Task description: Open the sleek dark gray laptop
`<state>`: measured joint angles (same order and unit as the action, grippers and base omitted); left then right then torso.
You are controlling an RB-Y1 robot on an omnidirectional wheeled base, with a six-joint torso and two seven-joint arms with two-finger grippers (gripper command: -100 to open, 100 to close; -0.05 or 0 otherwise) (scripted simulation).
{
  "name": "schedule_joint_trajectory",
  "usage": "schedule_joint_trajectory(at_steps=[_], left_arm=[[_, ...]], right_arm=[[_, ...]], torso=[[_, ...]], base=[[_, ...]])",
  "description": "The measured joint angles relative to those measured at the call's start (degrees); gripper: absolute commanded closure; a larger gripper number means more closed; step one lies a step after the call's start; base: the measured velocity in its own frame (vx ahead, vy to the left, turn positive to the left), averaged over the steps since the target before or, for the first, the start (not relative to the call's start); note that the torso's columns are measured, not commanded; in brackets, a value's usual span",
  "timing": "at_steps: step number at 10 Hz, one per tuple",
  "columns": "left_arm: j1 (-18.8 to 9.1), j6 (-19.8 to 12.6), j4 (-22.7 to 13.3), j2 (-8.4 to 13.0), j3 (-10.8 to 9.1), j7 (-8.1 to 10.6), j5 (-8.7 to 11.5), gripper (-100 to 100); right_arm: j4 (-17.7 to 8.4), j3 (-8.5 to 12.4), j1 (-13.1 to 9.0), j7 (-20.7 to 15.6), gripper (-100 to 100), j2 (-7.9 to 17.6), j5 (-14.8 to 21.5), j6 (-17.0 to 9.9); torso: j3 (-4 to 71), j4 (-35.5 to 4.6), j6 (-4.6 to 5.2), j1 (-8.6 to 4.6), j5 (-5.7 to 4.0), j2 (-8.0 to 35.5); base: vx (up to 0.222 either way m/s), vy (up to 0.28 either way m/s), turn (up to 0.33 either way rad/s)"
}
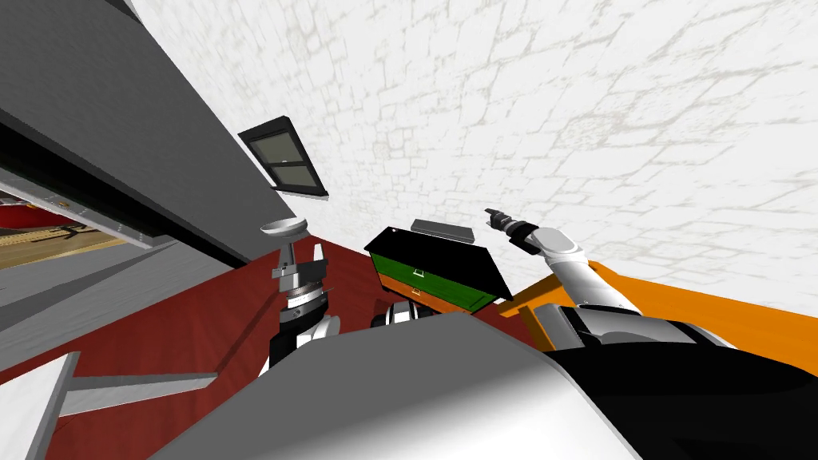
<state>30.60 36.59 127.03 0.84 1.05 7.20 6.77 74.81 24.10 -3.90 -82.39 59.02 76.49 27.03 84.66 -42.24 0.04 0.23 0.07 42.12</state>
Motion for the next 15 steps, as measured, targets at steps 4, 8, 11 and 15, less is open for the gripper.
schedule_joint_trajectory(at_steps=[4,8,11,15], left_arm=[[-0.03,-0.01,0.00,0.01,0.00,0.00,0.00,0],[-0.02,0.00,0.00,0.01,0.00,0.00,0.00,0],[0.00,0.00,0.00,0.00,0.00,0.00,0.00,0],[-0.02,-0.01,0.00,0.01,0.00,0.00,0.00,0]], right_arm=[[0.45,0.35,0.12,-0.67,-100,-0.27,-0.56,1.07],[0.46,0.35,0.14,-0.64,-100,-0.27,-0.55,1.04],[2.32,1.02,1.13,-1.24,-100,-0.79,-1.57,2.53],[2.56,0.82,0.79,-1.47,-100,-0.93,-1.86,3.28]], torso=[[-0.18,-0.08,-0.03,-0.38,-0.13,0.28],[-0.07,-0.03,-0.05,-0.20,-0.06,0.13],[-0.01,-0.01,0.00,-0.02,0.00,0.03],[-0.17,-0.08,-0.04,-0.35,-0.12,0.27]], base=[[-0.006,-0.008,0.023],[0.002,0.003,-0.009],[0.059,0.073,-0.215],[-0.004,-0.005,0.014]])
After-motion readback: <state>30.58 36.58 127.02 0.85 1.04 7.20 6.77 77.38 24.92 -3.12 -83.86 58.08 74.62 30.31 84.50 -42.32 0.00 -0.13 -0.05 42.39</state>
